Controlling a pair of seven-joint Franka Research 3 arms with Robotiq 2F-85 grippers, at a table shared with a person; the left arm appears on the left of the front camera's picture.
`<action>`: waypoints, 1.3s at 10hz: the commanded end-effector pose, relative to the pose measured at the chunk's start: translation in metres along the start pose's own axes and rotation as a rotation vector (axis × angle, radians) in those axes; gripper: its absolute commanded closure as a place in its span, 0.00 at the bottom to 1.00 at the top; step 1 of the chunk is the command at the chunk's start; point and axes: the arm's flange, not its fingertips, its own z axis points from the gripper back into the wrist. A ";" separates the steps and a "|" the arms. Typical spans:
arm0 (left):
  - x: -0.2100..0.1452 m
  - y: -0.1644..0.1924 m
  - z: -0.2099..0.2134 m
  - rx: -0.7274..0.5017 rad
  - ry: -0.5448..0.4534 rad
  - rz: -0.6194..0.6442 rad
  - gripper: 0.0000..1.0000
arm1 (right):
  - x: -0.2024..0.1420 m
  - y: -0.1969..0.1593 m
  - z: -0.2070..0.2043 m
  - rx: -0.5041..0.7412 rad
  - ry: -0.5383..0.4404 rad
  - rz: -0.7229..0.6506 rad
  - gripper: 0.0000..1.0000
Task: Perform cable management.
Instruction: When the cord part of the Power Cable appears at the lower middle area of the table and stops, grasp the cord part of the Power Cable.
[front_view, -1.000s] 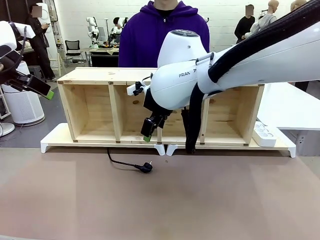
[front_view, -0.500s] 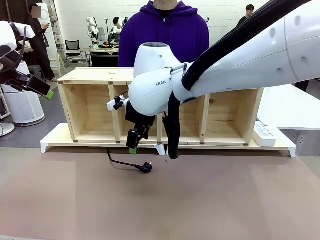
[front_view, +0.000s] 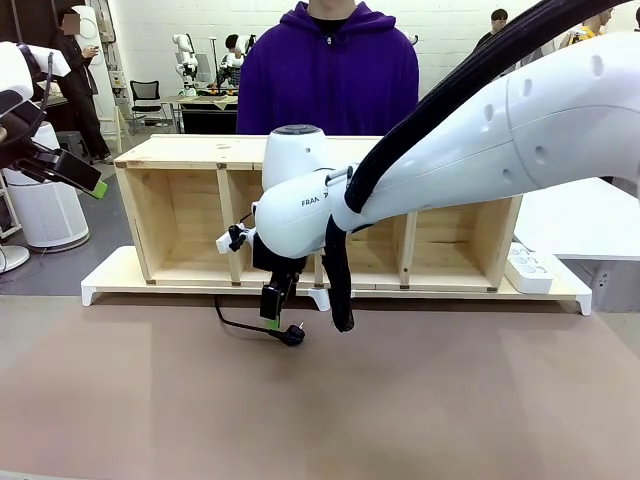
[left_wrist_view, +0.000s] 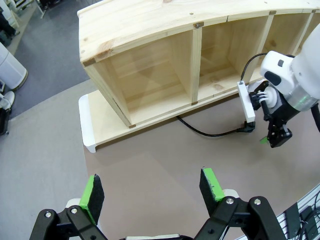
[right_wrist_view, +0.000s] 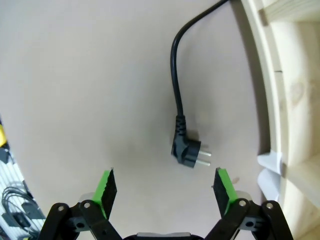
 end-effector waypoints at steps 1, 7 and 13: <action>0.001 0.000 0.000 0.000 -0.006 0.014 0.00 | 0.013 -0.010 -0.006 -0.013 -0.032 0.065 0.00; 0.001 0.000 0.000 0.000 -0.006 0.014 0.00 | 0.005 -0.033 -0.042 0.065 -0.027 0.094 0.00; 0.001 0.000 0.000 0.000 -0.006 0.014 0.00 | 0.010 -0.039 -0.068 0.117 -0.054 0.123 0.00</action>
